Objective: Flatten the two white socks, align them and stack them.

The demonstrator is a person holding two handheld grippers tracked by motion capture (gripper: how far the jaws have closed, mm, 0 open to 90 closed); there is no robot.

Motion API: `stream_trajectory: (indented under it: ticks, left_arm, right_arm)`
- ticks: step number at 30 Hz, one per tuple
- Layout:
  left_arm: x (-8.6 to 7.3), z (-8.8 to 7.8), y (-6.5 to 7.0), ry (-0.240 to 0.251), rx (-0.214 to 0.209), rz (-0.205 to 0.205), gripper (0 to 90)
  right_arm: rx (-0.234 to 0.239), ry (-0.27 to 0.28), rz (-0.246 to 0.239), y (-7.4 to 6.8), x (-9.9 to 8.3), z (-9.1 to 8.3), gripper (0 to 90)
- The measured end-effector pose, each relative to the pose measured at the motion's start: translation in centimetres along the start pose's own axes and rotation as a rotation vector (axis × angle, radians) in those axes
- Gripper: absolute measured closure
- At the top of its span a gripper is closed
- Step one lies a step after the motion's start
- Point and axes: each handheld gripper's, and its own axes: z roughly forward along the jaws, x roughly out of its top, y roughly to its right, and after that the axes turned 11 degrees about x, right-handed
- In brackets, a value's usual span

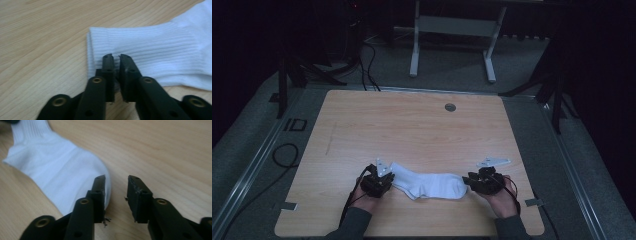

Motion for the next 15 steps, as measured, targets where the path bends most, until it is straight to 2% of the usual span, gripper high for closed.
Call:
stream_trajectory:
  ticks: [1, 2, 6, 13, 15]
  left_arm:
    - [0.0, 0.0, -0.1, 0.002, -0.014, -0.003, 74.6]
    - [0.0, -0.1, -0.1, 0.004, -0.019, -0.006, 71.2]
    - [0.0, -0.3, -0.3, 0.018, -0.041, -0.015, 68.3]
    - [0.0, -0.8, -0.8, 0.051, -0.039, -0.021, 64.4]
    - [0.0, -1.0, -1.3, 0.055, -0.029, -0.037, 63.6]
  right_arm:
    - [-0.014, 0.004, -0.007, -0.1, 0.0, -0.1, 59.6]
    - [-0.007, 0.03, -0.01, -0.1, 0.0, -0.2, 58.4]
    - [-0.006, 0.049, -0.004, 0.2, 0.0, -0.3, 56.8]
    - [-0.015, 0.047, 0.006, 0.8, -0.2, -0.5, 55.6]
    - [-0.017, 0.045, 0.013, 1.0, -0.3, -0.5, 55.2]
